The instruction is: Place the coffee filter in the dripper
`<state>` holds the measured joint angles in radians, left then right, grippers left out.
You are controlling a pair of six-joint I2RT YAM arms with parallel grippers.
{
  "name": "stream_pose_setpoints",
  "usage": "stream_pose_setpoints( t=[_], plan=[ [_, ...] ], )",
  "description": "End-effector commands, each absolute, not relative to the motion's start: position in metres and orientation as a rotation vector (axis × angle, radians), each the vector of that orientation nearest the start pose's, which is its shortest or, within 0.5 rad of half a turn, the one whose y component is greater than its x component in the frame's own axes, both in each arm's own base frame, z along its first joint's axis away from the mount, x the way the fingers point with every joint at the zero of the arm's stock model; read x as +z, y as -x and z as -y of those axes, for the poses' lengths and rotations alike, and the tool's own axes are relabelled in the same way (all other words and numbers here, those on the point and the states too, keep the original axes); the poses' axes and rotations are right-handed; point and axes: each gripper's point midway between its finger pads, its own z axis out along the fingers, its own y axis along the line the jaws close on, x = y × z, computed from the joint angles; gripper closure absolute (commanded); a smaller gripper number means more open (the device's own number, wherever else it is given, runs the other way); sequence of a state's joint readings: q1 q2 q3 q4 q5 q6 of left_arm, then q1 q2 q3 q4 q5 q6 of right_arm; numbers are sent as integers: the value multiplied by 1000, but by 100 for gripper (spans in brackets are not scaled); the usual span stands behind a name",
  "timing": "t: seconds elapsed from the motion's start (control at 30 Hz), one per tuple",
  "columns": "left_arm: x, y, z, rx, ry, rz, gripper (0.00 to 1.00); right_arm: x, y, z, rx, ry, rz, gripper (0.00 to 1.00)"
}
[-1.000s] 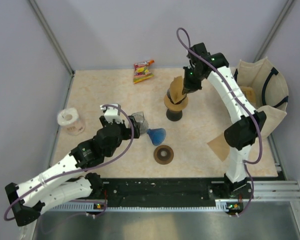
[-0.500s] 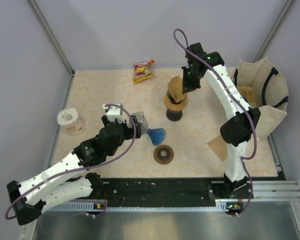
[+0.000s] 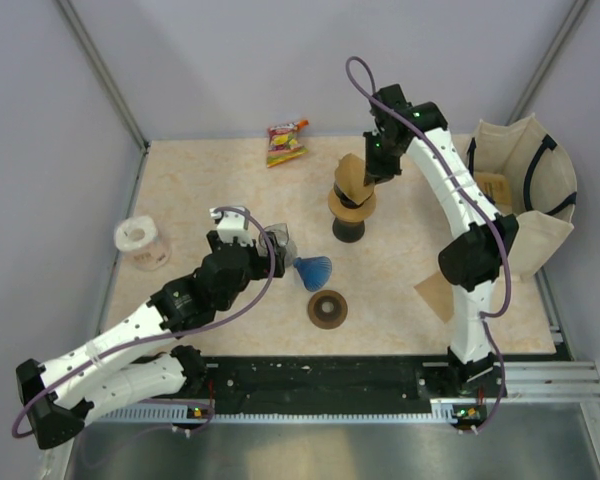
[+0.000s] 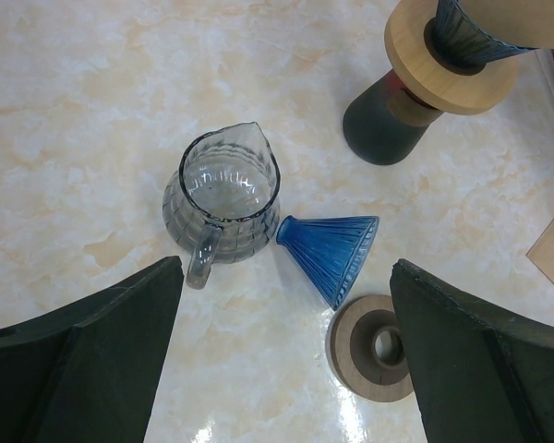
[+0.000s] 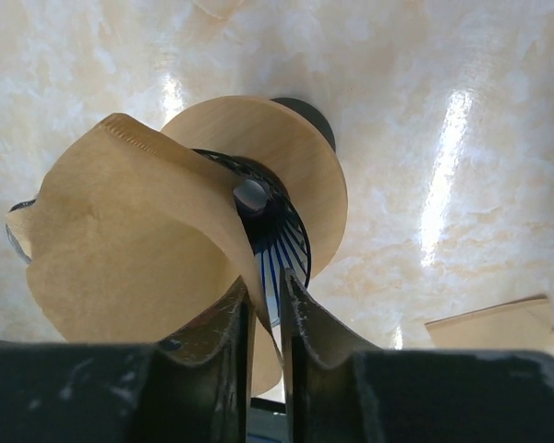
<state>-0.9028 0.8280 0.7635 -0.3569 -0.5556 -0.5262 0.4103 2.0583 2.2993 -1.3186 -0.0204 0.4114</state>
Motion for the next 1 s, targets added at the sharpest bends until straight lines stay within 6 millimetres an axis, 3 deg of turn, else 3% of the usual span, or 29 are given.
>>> stream_pose_setpoints(
  t=[0.0,0.2,0.43,0.7,0.87,0.97],
  plan=[
    [231,-241,186,-445,4,-1913,1,256,-410,-198,336,18,-2593,80],
    [232,-241,187,-453,3,-1912,1,273,-413,-199,360,34,-2533,66],
    [231,-241,189,-457,-9,-1918,1,308,-413,-200,412,54,-2414,57],
    [229,-241,190,-451,-11,-1922,1,345,-404,-218,534,103,-2298,59],
    [228,-242,189,-440,-8,-1925,1,342,-397,-237,477,136,-2290,65],
    [228,-242,189,-442,-9,-1924,1,335,-402,-236,420,112,-2294,68]
  ],
)
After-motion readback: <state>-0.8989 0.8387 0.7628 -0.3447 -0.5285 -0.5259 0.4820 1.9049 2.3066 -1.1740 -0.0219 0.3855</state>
